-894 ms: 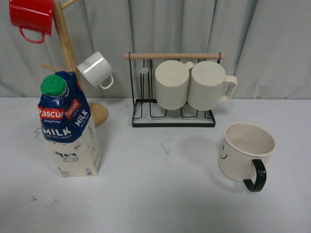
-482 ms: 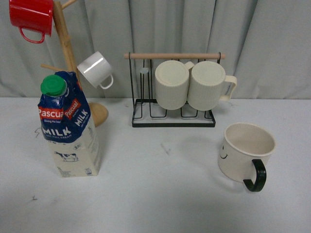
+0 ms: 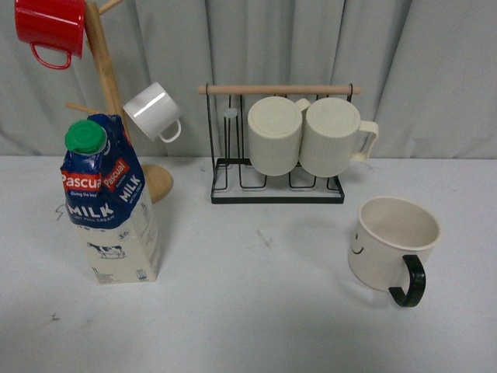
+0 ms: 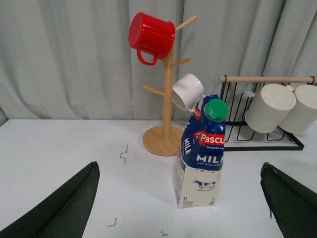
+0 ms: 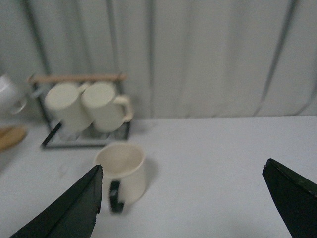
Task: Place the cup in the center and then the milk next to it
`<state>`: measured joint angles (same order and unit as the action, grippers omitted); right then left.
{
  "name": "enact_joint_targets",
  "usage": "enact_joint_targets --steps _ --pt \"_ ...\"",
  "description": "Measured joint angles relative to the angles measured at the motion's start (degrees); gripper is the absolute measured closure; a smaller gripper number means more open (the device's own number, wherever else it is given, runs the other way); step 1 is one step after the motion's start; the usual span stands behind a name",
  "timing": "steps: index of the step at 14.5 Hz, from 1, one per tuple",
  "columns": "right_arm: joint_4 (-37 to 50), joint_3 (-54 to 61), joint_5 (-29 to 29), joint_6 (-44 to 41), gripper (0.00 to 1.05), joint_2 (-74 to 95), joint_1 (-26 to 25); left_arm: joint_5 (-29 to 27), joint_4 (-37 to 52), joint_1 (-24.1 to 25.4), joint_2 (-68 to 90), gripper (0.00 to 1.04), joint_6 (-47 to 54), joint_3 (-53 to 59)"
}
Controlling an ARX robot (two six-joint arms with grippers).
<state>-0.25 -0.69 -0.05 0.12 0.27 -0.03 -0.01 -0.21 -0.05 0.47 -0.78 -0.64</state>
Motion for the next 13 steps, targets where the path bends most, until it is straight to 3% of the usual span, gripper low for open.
enact_joint_targets --steps 1,2,3,4,5,7,10,13 --pt "-5.81 -3.1 -14.71 -4.81 0.06 7.06 -5.92 -0.13 -0.04 0.0 0.0 0.07 -0.02 0.0" --pt "0.02 -5.92 -24.26 -9.66 0.06 18.45 -9.79 0.24 0.07 0.04 0.0 0.07 0.02 0.0" --pt "14.1 -11.93 -34.23 -12.33 0.06 35.34 -8.02 0.07 -0.04 0.0 0.0 0.07 0.0 0.0" --pt "23.71 -17.22 -31.3 -11.1 0.06 47.95 -6.69 -0.04 -0.02 0.0 0.0 0.07 -0.02 0.0" --pt "29.81 -24.28 -23.15 -6.64 0.06 63.45 -5.73 -0.02 0.0 0.0 0.0 0.07 0.0 0.0" --pt "23.26 -38.03 -10.47 3.34 0.06 85.11 -2.14 -0.02 0.0 0.0 0.0 0.07 -0.02 0.0" --pt "10.43 -49.99 -5.33 10.29 0.06 98.66 2.16 -0.02 0.0 0.0 0.0 0.07 0.0 0.0" --pt "1.9 -58.31 -2.21 12.0 0.06 106.64 5.38 0.0 0.0 0.0 0.0 0.07 0.0 0.0"
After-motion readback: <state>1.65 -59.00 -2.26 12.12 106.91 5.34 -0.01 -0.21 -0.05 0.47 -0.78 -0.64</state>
